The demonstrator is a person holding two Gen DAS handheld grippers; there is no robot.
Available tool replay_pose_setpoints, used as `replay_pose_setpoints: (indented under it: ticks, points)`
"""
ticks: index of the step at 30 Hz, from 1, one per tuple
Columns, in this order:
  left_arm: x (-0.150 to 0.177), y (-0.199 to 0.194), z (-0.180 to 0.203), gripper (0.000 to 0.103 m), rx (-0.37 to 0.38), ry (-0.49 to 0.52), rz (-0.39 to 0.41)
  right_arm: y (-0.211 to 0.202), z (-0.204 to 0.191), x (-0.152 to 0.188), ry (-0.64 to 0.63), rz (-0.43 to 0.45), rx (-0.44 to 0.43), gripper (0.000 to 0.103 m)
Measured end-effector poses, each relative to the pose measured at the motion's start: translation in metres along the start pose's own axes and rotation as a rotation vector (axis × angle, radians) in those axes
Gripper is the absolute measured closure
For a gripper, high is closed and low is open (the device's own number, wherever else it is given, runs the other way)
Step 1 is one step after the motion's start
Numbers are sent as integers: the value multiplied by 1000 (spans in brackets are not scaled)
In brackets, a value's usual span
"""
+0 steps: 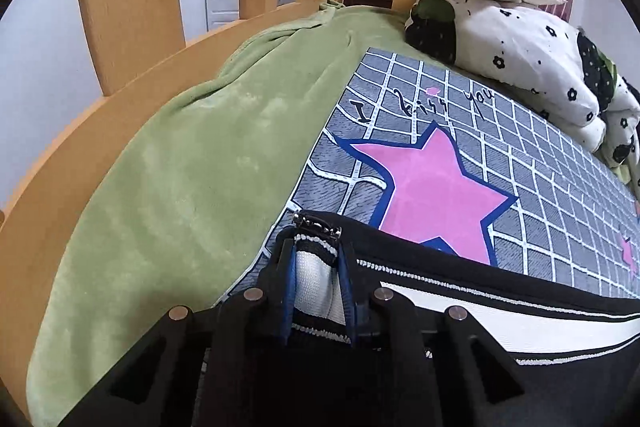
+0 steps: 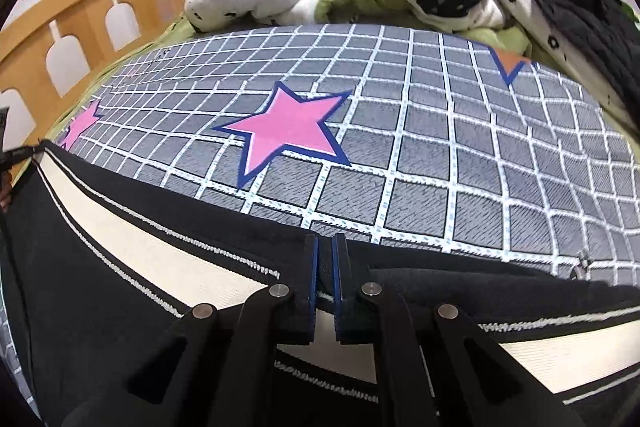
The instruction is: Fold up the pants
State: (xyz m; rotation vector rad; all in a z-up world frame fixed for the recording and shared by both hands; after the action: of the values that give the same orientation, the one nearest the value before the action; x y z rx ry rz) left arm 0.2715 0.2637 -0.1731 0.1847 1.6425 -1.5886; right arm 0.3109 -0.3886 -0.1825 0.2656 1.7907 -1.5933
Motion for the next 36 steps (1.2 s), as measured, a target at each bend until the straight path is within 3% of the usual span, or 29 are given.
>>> replay_pose_setpoints:
  ticks: [4, 7, 8, 10, 12, 13, 15, 17, 19, 25, 27, 29, 31, 34, 36]
  points:
    - [3, -11, 8, 76, -51, 57, -13, -2, -1, 1, 12, -18, 8, 93]
    - [5, -36, 12, 73, -16, 105, 32, -16, 0, -1, 32, -30, -1, 83]
    - [6, -44, 14, 61, -4, 123, 53, -26, 2, -1, 43, -8, 3, 80]
    - [10, -62, 22, 35, 50, 144, 99, -47, 11, 3, 52, 48, 32, 62]
    - [13, -67, 35, 34, 116, 170, 104, -53, 24, 10, 54, 59, 90, 61]
    - [13, -62, 41, 34, 115, 183, 89, -47, 33, 15, 59, 29, 131, 63]
    - [17, -42, 49, 34, 58, 207, 41, -27, 51, 26, 104, -29, 146, 74]
    - [23, -12, 45, 34, -40, 201, -26, -20, 58, 28, 105, -21, 141, 81]
    - [24, 1, 36, 34, -20, 152, -51, -19, 65, 24, 134, -18, 162, 92]
    - [24, -14, 39, 34, -37, 154, -37, -12, 69, 18, 153, -9, 195, 92]
    - [25, -35, 35, 34, -5, 115, -43, -20, 67, 15, 172, -2, 219, 92]
    - [26, -60, 30, 34, 31, 78, -39, -38, 66, 14, 211, 11, 267, 87]
    - [32, -89, 26, 34, 64, 57, -27, -61, 58, 14, 241, 30, 254, 73]
    - [41, -131, 29, 34, 110, 69, -7, -109, 33, 13, 260, 83, 237, 68]
    - [47, -161, 33, 34, 135, 73, 17, -144, 12, 11, 254, 112, 233, 58]
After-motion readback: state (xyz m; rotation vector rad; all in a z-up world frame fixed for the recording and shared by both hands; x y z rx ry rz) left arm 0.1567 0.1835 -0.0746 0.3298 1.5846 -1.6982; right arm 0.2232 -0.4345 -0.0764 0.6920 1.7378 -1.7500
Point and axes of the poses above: each gripper's, at about its wrist camera, not at the fingertips, and y roughly the way its jaws point, z to its right, x to its underside, the point moved 4 cm from there along y, roughly the way its jaws point, and after that the axes turned 8 degrees about -y, right-handed, at the moved point
